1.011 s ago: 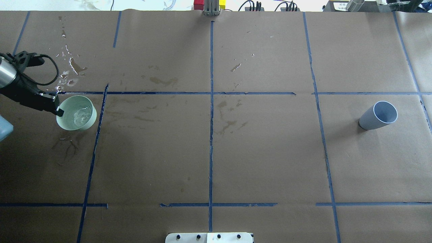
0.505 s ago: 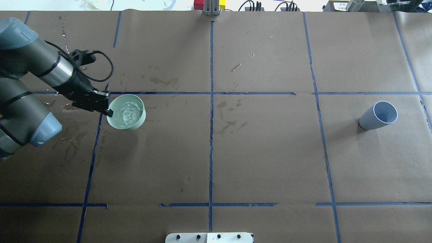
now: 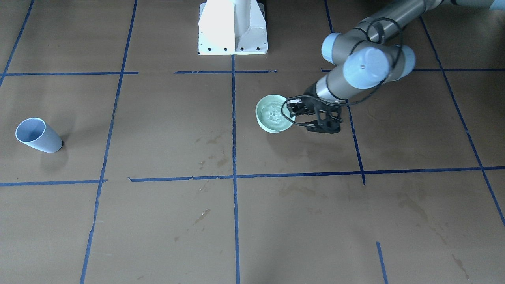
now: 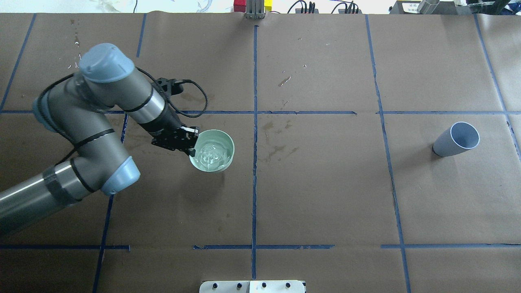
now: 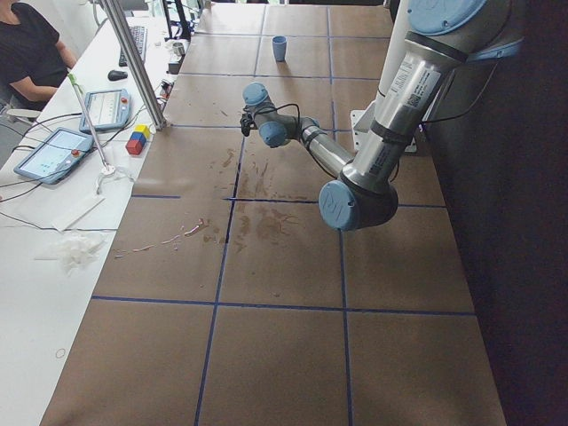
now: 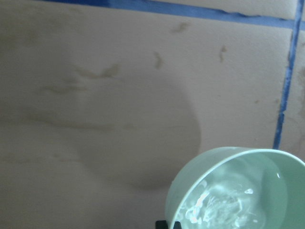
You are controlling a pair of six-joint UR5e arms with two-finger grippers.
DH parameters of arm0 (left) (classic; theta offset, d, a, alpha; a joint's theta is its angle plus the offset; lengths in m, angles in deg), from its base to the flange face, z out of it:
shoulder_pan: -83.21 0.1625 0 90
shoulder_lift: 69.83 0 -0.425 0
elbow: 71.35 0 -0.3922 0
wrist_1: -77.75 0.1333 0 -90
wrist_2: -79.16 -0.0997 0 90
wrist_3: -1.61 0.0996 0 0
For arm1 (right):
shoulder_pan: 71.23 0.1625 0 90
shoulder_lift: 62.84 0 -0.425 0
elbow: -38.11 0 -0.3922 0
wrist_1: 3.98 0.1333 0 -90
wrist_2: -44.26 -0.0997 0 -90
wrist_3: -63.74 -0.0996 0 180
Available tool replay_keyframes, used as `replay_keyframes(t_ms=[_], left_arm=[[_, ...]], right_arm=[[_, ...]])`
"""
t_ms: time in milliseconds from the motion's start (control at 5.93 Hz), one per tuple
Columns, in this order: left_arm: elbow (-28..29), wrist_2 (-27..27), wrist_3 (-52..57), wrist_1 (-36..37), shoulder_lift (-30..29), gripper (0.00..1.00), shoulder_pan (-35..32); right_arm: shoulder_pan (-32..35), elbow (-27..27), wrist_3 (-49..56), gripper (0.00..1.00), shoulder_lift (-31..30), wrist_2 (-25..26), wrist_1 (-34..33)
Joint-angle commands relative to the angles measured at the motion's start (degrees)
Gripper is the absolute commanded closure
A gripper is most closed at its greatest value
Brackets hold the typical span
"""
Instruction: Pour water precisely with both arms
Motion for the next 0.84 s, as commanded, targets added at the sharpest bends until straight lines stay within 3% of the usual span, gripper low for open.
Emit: replay_keyframes(t_ms=[0,674], left_arm=[[6.6,-4.8,-0.7,3.3,-8.6,1.0,3.4],[12.5,-7.4,-1.4,2.9,-13.5,1.0,5.4]], right_arm=[[0.0,0.0,0.0,0.0,0.0,-0.1,0.0],[0.0,0.0,-0.1,0.0,0.0,-0.1,-0.1]])
